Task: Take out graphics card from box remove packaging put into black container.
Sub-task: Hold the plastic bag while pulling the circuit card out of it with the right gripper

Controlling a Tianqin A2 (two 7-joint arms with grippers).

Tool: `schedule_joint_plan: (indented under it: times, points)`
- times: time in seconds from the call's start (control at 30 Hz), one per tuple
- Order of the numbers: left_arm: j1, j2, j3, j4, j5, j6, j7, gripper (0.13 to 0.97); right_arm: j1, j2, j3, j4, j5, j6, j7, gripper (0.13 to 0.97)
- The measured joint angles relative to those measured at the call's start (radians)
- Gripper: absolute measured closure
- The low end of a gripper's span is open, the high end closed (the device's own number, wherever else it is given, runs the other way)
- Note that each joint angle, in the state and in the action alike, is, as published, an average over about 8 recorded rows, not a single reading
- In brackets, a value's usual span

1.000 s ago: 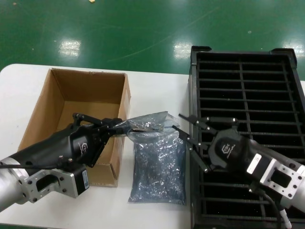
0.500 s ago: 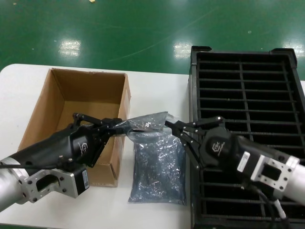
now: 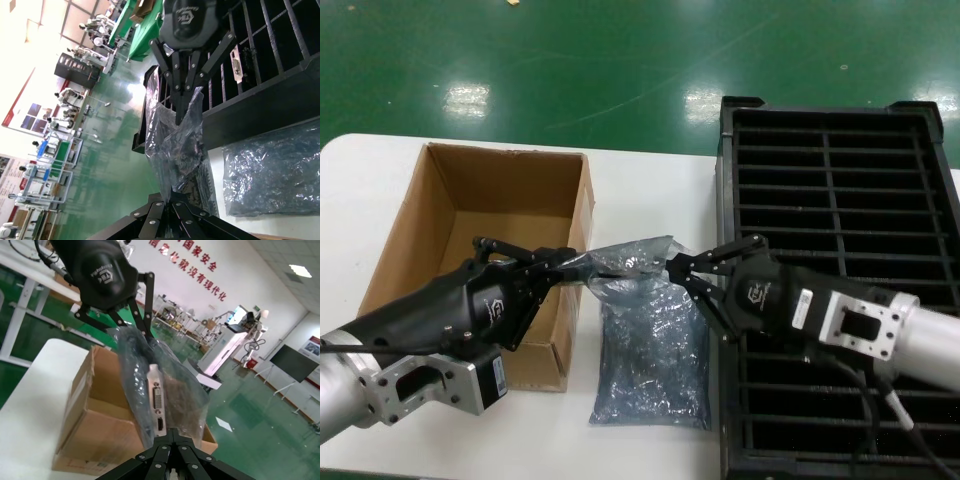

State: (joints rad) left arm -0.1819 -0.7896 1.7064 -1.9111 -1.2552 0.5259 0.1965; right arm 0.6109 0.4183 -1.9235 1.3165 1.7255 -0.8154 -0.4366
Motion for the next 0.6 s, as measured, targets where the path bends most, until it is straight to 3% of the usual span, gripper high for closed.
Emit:
schedule_joint_plan:
  times: [0.6]
  points:
    - [0.000, 0.000, 0.000, 0.000, 0.000, 0.000, 0.000, 0.957, 0.157, -0.016, -0.090, -0.103, -0.083, -0.090, 0.040, 0.960]
